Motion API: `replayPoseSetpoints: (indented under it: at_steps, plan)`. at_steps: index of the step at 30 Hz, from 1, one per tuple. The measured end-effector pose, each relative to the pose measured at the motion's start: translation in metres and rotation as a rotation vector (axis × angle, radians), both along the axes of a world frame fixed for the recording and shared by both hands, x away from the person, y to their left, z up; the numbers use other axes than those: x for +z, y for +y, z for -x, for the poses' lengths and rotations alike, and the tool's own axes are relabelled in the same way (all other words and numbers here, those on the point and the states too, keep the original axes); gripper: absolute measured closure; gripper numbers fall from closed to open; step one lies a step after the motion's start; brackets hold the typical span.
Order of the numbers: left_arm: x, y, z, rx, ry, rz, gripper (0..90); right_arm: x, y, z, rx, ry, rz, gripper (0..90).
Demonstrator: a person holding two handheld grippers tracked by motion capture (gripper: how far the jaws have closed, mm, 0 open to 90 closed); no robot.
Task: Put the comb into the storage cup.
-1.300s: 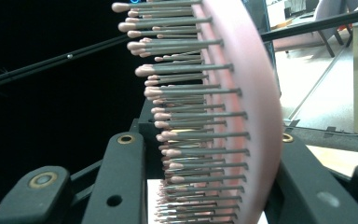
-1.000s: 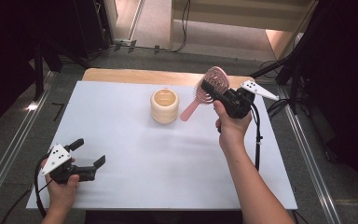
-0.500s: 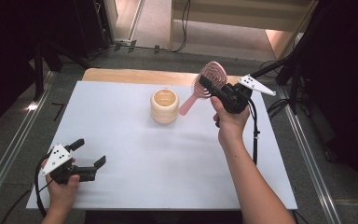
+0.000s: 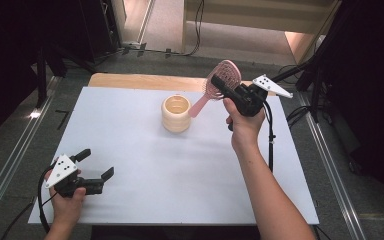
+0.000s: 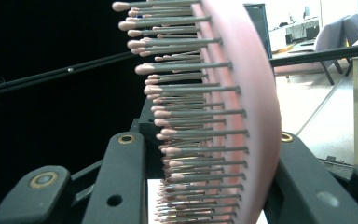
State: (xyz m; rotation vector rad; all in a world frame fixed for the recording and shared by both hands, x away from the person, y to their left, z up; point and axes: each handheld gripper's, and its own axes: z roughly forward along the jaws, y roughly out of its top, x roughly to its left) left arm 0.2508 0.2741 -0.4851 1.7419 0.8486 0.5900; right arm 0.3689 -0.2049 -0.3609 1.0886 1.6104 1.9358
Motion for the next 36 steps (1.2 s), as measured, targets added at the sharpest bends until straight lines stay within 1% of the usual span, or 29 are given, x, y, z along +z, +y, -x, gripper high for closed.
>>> replayPoseSetpoints:
  at_steps: [7,12,15,20,28,34,36]
  plan:
    - [0.0,0.0,0.0,0.002,-0.004,0.003,0.0,0.002,0.006,-0.01,0.014,-0.009,0.005,62.4]
    - [0.0,0.001,0.0,0.0,-0.004,0.006,0.0,-0.001,0.013,-0.019,0.024,-0.008,0.005,62.4]
    - [0.0,0.001,0.0,0.0,-0.002,0.005,0.0,-0.002,0.015,-0.021,0.025,-0.01,0.002,62.5]
    - [0.0,0.001,0.0,-0.001,-0.003,0.007,0.0,-0.001,0.019,-0.029,0.022,-0.019,0.018,62.4]
    - [0.0,0.001,0.0,-0.003,-0.002,0.01,0.0,-0.002,0.022,-0.037,0.021,-0.01,0.009,62.4]
    - [0.0,0.001,0.0,-0.004,-0.003,0.012,0.0,-0.004,0.029,-0.042,0.022,-0.025,0.039,62.4]
    - [0.0,0.001,0.0,-0.003,-0.003,0.012,0.0,-0.005,0.031,-0.044,0.026,-0.02,0.05,62.4]
